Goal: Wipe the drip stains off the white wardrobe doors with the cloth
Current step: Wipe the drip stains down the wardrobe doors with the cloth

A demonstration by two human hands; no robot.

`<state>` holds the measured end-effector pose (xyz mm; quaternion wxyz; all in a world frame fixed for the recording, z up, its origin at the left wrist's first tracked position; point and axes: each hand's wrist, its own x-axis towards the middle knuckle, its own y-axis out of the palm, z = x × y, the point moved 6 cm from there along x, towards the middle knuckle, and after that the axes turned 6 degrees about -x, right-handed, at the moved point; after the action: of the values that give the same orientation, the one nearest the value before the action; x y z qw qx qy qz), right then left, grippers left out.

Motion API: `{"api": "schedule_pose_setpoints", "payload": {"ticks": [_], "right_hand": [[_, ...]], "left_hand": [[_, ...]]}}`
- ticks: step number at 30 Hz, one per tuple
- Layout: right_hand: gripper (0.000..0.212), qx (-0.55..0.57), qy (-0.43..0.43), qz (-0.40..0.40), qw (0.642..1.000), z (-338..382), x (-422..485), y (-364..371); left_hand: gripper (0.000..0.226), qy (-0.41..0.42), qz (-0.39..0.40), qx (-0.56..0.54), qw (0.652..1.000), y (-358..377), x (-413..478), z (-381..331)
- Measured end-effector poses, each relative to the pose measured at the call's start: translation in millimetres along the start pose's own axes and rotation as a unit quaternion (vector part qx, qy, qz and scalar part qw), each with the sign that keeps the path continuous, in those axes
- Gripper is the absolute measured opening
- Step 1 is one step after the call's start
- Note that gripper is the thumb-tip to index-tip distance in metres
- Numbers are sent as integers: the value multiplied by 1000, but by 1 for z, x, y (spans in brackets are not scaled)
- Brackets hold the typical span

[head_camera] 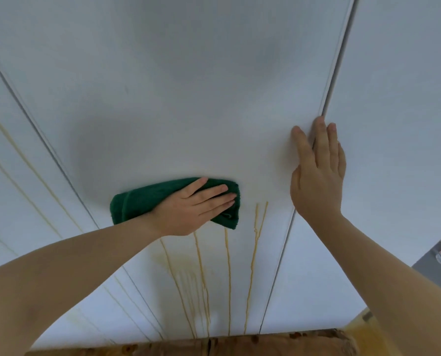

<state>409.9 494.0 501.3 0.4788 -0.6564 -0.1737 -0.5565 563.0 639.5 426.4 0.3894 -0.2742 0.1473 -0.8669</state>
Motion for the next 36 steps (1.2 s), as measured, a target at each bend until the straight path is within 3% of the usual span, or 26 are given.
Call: {"api": "schedule_pose_setpoints", "payload": {"ticks": [4,12,14,20,24,27,32,36], "right_hand": [[72,-40,28,-6,999,3,-3,6],[72,-82,199,-21,976,50,-4,6],[75,-74,209,-20,975,64,-2,1],[75,-42,154,52,986,83,-1,5],[71,-35,134,6,990,81,-4,10],[70,-37,72,3,997,69,-9,12],[68,-47,-34,-16,998,47,-10,11],[70,-29,-33,-31,999,44,-10,15]], "left_hand": [[56,1,-2,14,1000,-5,-53,18],[55,-11,-8,7,1000,-19,-135,53],[50,-18,-7,6,1000,-19,-139,55],[44,-19,10,5,1000,-21,-135,57],[44,-51,19,-1,999,-22,-129,53],[44,-71,1,12,997,-14,-91,35],[47,-8,47,29,998,15,8,-33],[46,4,60,19,998,12,-28,-16]]}}
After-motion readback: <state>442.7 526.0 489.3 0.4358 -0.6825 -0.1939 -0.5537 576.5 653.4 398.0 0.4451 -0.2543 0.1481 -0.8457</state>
